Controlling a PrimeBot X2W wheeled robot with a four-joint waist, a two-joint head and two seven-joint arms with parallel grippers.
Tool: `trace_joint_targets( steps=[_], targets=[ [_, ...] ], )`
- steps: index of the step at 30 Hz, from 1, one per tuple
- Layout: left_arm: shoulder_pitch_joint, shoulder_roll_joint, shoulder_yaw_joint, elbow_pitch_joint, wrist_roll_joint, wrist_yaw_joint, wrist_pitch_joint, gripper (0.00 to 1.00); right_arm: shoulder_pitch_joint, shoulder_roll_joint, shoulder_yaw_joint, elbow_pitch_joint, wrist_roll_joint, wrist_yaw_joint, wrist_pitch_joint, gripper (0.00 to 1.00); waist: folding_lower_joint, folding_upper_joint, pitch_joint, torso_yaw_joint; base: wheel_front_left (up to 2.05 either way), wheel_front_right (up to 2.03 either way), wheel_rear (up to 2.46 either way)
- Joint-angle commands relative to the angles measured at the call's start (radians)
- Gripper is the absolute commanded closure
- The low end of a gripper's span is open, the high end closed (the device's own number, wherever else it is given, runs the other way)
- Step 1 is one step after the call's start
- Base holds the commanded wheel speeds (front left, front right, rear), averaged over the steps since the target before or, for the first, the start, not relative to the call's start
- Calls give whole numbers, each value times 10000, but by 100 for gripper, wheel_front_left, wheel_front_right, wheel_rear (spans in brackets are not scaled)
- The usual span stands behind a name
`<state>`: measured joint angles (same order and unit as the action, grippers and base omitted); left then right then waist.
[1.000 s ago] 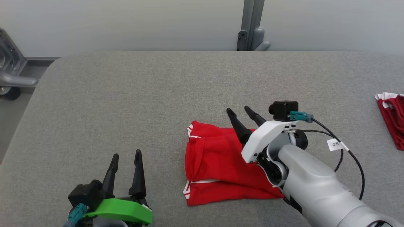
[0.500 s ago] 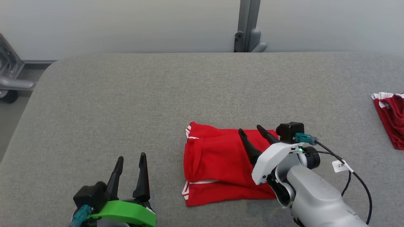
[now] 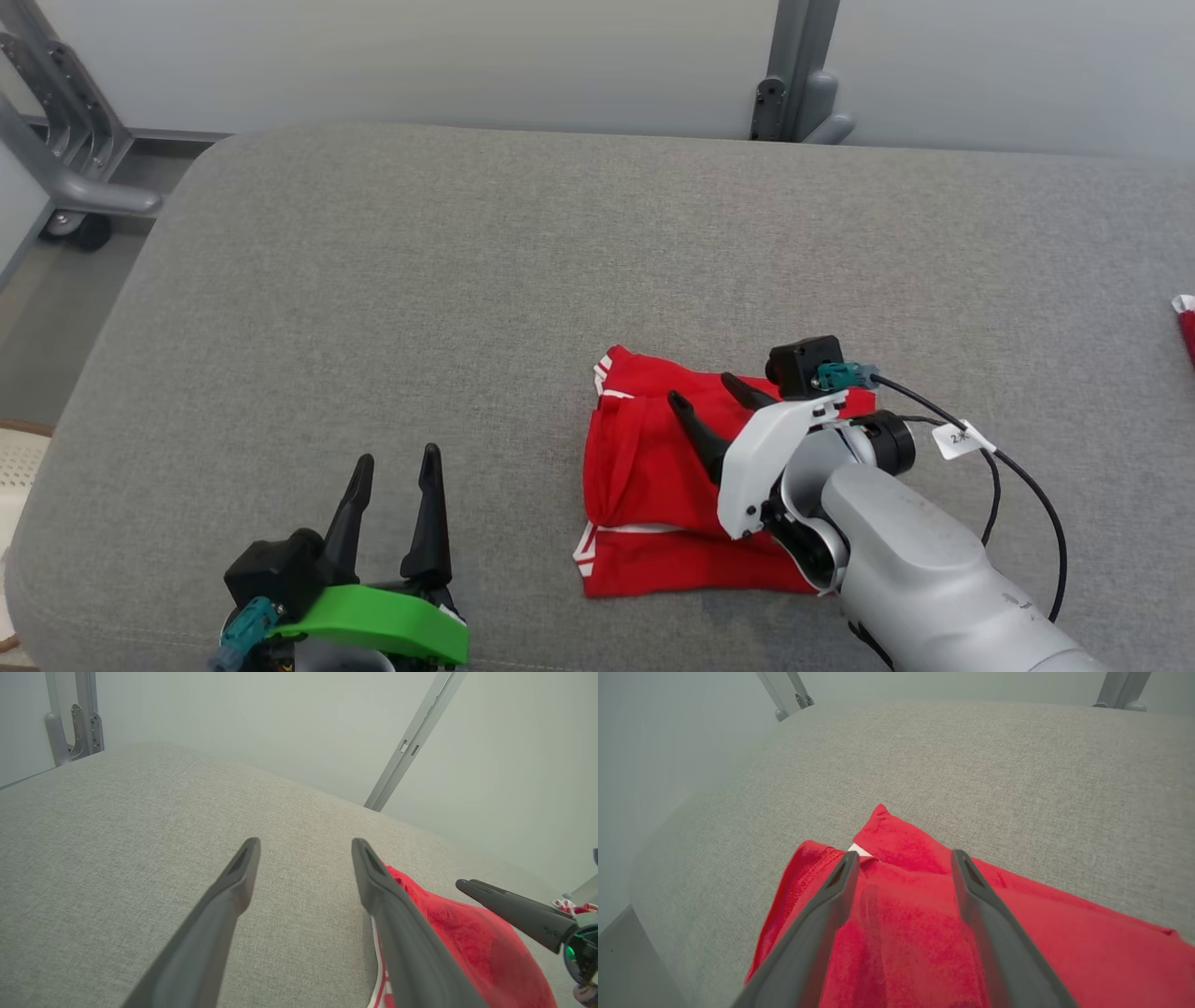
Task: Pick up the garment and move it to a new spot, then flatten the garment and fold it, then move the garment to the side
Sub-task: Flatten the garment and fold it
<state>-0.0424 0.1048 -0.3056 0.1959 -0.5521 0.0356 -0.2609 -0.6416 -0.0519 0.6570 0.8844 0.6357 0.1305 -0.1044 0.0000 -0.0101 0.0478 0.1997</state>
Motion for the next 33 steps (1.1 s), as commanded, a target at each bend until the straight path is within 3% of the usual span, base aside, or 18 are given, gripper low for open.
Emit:
trace_joint_targets(
  steps=[1,8,12,16,24,33],
  targets=[
    [-210,-42,0,28,12,-33,-33,0,-91,2,84,-51,322,2,215,0,0,101,121,299,0,0,0],
    [-265,-106,67,118,11,-62,-41,0,-362,-15,746,213,460,0,934,0,0,101,219,678,0,0,0],
    [-267,-129,77,169,47,-119,-45,0,-389,3,949,484,532,0,1093,39,0,101,231,857,0,0,0],
    [-327,-174,84,200,72,-155,-47,0,-250,-3,1099,340,1065,0,1327,51,0,101,295,1017,0,0,0],
    [-455,-252,69,273,132,-258,-47,0,-678,-3,1566,158,1674,0,904,50,0,101,449,1409,0,0,0],
    [-546,-302,92,368,206,-314,-40,0,-1095,1,2335,414,1847,0,364,37,0,101,573,1836,0,0,0]
  ],
)
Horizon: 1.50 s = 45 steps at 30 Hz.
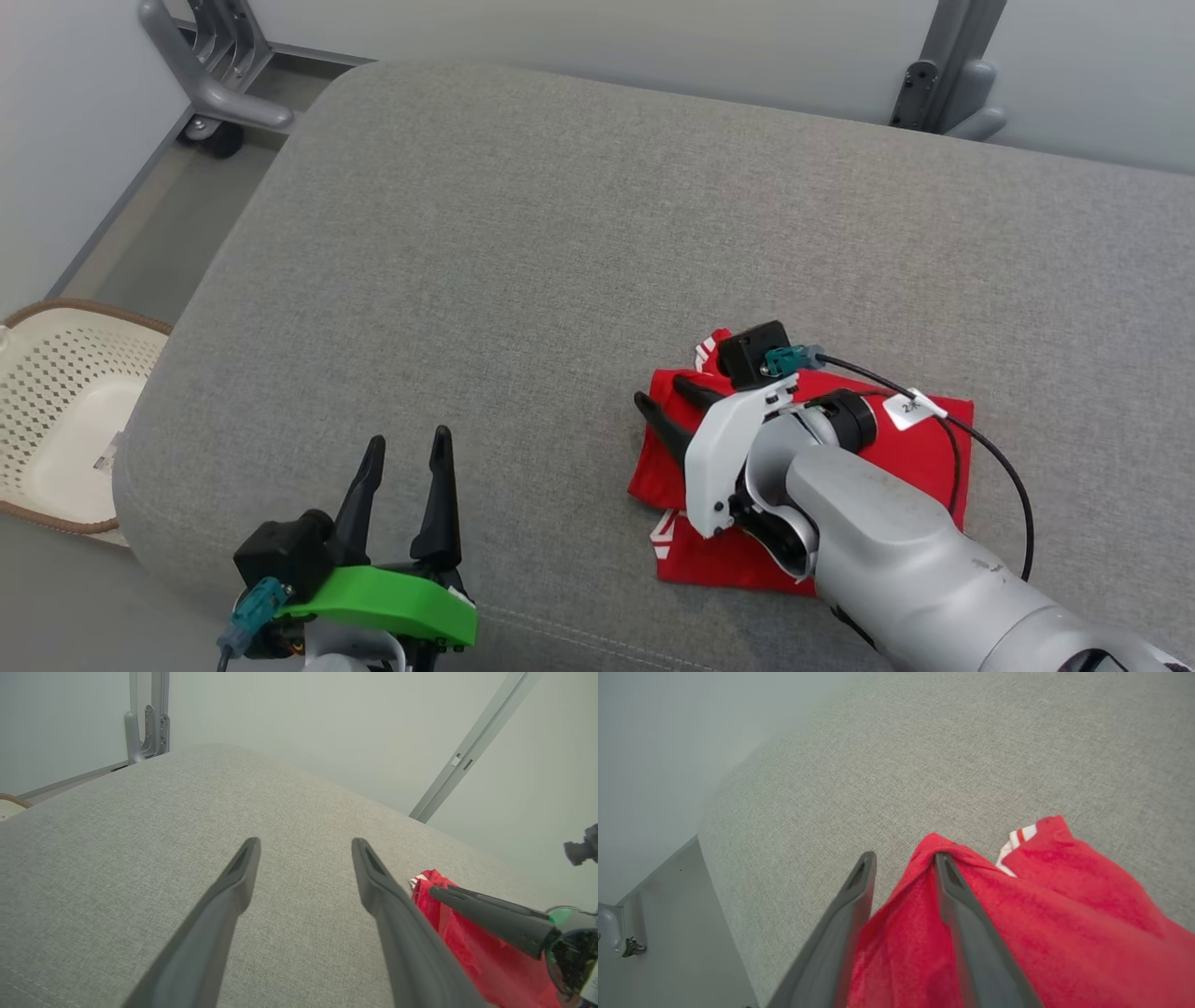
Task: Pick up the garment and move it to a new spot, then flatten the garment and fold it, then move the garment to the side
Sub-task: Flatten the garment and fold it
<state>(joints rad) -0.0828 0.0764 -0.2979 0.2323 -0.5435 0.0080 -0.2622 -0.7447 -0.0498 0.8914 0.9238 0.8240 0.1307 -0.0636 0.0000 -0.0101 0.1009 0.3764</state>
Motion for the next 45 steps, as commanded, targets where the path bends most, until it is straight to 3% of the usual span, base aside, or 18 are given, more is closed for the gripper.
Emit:
trace_joint_targets(
  steps=[1,4,10,17,26,45],
  targets=[
    [-150,-24,31,8,123,-43,-27,0,-114,-19,148,74,-111,-2,-107,35,0,101,48,95,0,0,0],
    [-138,-31,86,6,145,-53,-27,0,-207,-22,569,123,-240,-2,-276,27,0,101,48,125,0,0,0],
    [14,-39,237,-82,206,1,-26,0,-374,-31,869,279,-393,-2,-598,0,0,101,7,-127,0,0,0],
    [190,-32,365,-158,243,27,-26,0,-449,-29,672,538,-512,-2,-1045,0,0,101,-69,-745,0,0,0],
    [342,35,374,-202,278,48,-26,0,-383,-286,-407,810,-852,-2,-1863,0,0,101,-278,-1539,0,0,0],
    [677,185,218,-322,188,158,63,0,1464,-722,-2087,255,-1858,-3,-2021,0,0,101,-674,-1903,0,0,0]
  ],
)
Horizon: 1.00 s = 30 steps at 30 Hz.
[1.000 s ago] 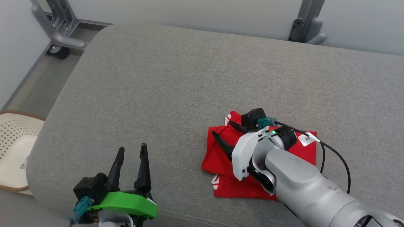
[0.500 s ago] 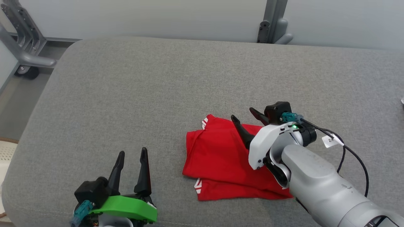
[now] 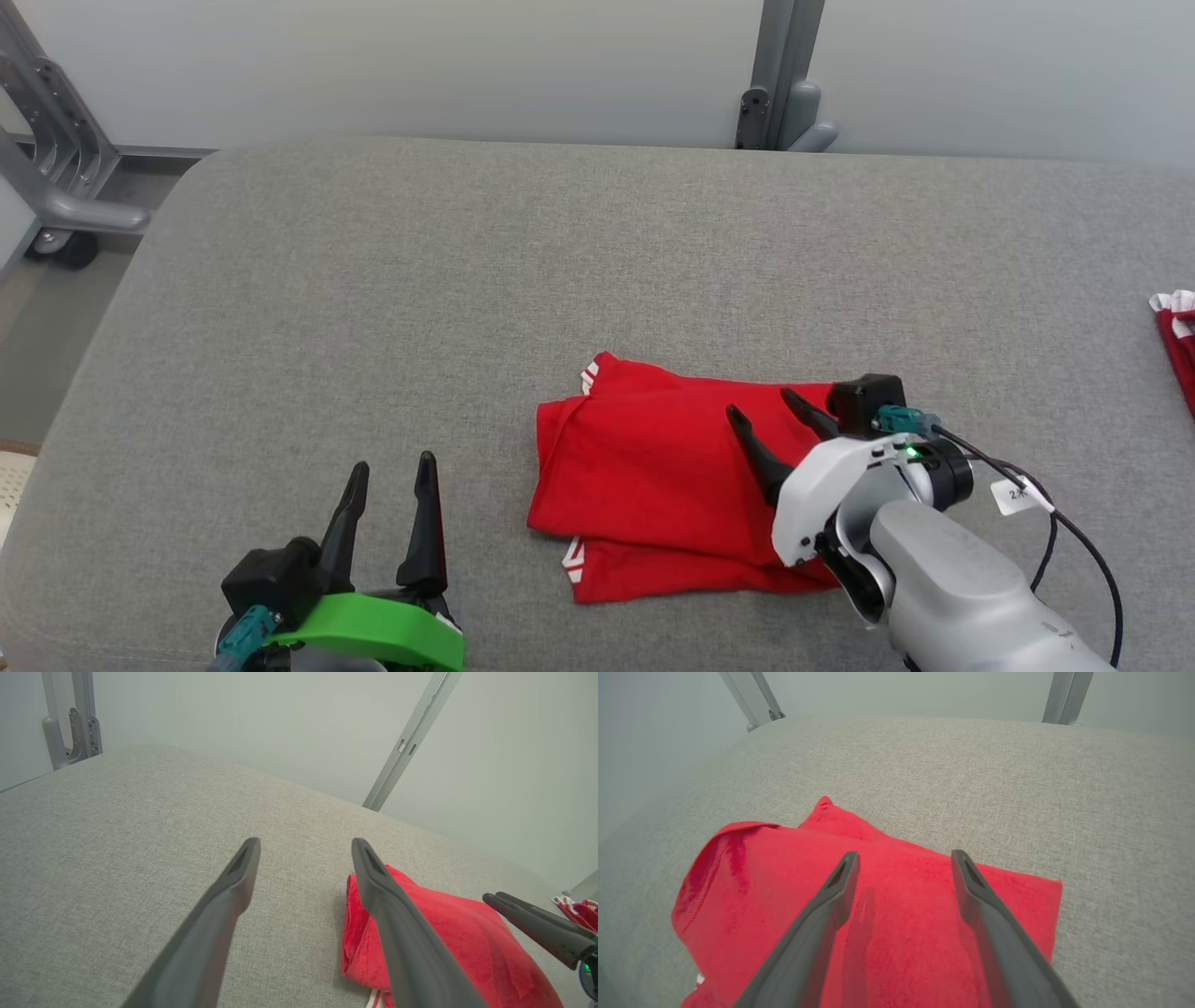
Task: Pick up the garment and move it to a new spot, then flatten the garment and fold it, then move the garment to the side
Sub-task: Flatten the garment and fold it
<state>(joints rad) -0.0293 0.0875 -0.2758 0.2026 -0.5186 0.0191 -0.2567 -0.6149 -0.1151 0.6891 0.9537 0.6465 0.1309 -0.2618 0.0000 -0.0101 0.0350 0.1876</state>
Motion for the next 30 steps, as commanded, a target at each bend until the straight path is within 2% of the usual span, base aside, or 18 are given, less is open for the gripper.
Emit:
trace_joint_targets(
  steps=[1,14,30],
  targets=[
    [155,84,-7,-40,-72,59,10,0,289,-97,-187,-95,-139,-5,-38,0,0,101,-21,-30,0,0,0],
    [268,215,1,-246,-142,179,63,0,1535,-260,-2149,-1152,-1222,-5,-36,0,0,101,-61,-398,0,0,0],
    [262,364,54,-300,-176,305,59,0,2913,108,-4187,-2871,-2618,-5,622,0,0,101,-73,-845,0,0,0]
  ],
)
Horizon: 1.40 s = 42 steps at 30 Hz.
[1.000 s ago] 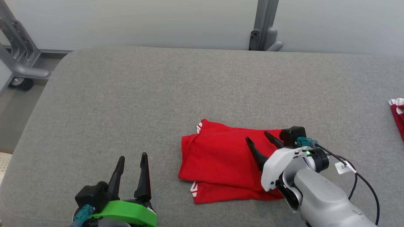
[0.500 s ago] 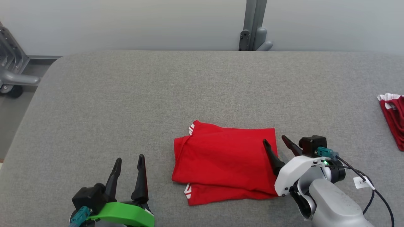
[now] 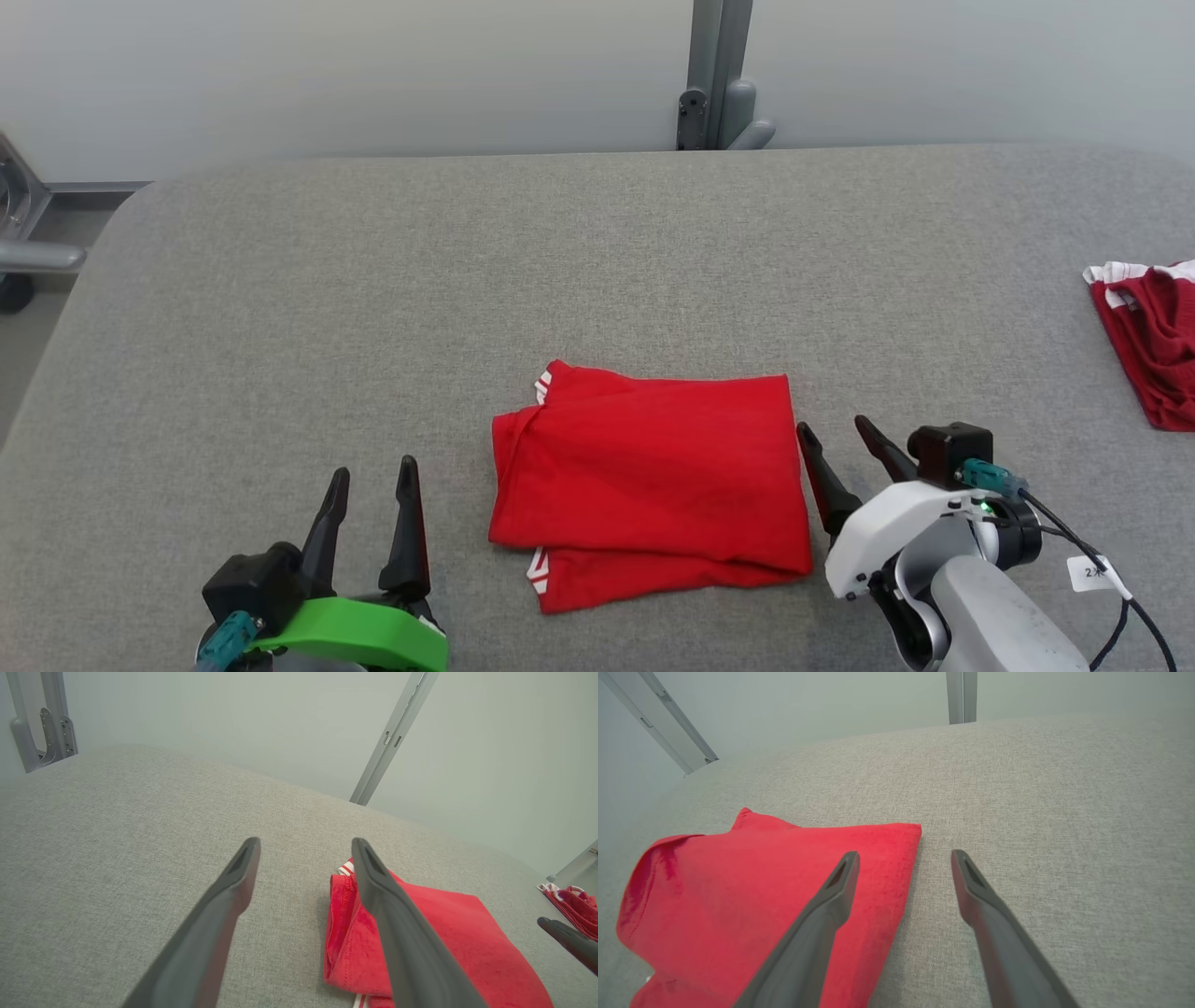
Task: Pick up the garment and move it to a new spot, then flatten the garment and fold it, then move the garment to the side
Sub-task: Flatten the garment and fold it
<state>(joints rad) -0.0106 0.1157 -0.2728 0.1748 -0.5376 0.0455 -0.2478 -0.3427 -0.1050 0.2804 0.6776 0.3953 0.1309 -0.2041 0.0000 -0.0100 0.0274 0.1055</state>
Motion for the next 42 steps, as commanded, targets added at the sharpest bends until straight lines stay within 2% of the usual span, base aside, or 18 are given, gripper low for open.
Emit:
trace_joint_targets(
  steps=[1,14,30,36,42],
  targets=[
    [78,90,28,-26,6,47,-31,0,288,40,-212,-248,-171,-5,102,0,0,100,5,-40,0,0,0],
    [2,179,13,-79,4,118,-48,0,1166,419,-1277,-1751,-733,-5,633,0,0,100,79,-118,0,0,0],
    [-112,232,42,-26,-51,161,-81,0,999,529,-1480,-2320,-948,-5,809,0,0,100,168,657,0,0,0],
    [-32,259,147,-76,-73,232,-88,0,1335,526,-1964,-2721,-1169,-5,425,0,0,100,128,458,0,0,0],
    [44,264,222,-77,-25,284,-117,0,2095,535,-2792,-3998,-1609,-5,29,0,0,100,21,0,0,0,0]
  ],
)
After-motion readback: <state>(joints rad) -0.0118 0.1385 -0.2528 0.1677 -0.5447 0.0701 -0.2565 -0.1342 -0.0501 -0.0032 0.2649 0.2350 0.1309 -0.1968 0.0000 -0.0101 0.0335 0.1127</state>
